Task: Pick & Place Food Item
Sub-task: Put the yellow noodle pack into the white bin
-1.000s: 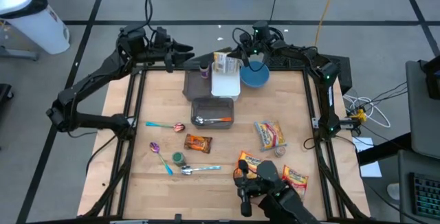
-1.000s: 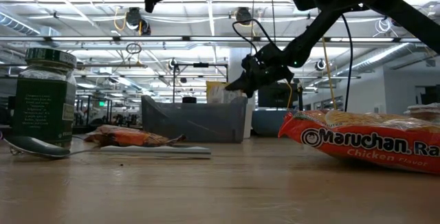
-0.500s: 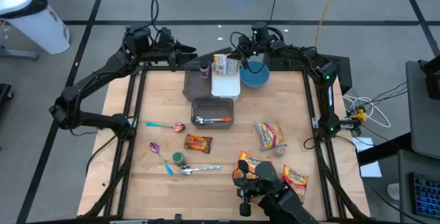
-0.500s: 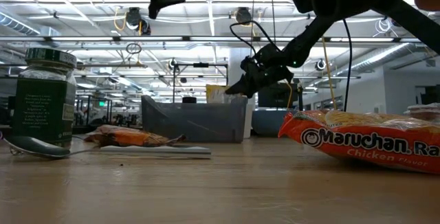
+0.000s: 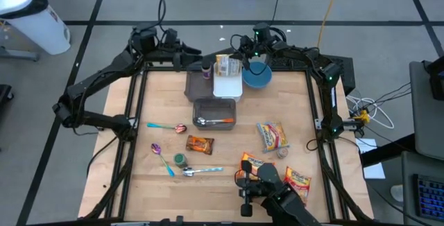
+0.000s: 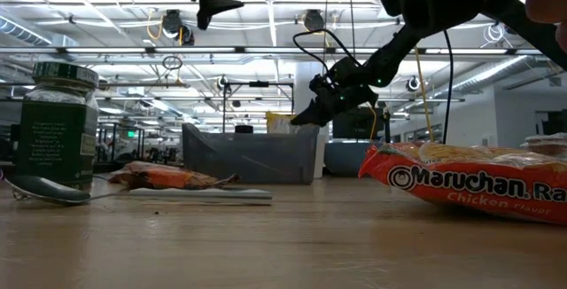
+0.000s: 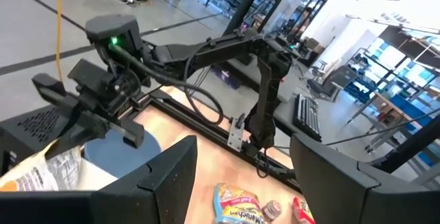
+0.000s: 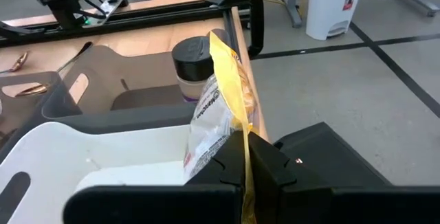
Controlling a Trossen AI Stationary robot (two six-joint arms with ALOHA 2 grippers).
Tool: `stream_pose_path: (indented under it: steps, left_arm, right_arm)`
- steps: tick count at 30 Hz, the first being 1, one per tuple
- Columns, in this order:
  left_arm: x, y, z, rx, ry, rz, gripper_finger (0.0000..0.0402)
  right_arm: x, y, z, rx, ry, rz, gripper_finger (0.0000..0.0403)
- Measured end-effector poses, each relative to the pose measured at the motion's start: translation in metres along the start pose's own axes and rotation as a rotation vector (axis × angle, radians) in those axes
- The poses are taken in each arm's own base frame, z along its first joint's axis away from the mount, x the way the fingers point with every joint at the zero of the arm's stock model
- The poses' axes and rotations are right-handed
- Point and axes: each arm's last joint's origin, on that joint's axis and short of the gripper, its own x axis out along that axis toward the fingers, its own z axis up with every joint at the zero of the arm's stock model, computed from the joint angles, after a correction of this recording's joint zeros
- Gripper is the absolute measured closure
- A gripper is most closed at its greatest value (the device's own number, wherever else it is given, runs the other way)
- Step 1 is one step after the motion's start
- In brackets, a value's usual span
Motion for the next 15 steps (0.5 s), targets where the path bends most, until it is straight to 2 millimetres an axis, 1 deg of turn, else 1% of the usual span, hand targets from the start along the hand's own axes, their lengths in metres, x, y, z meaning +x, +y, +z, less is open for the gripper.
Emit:
stream_pose_path:
  steps: [6, 15]
  left_arm:
    - [0.0, -0.0004, 0.0009, 0.008, -0.008, -0.004, 0.016]
    - [0.0, -0.0004, 0.0009, 0.01, -0.008, -0.003, 0.016]
  right_arm:
    - [0.0, -0.0002, 0.0005, -0.005, -0.003, -0.004, 0.0393]
    - [0.0, -0.0005, 0.001, -0.005, -0.006, -0.008, 0.0331]
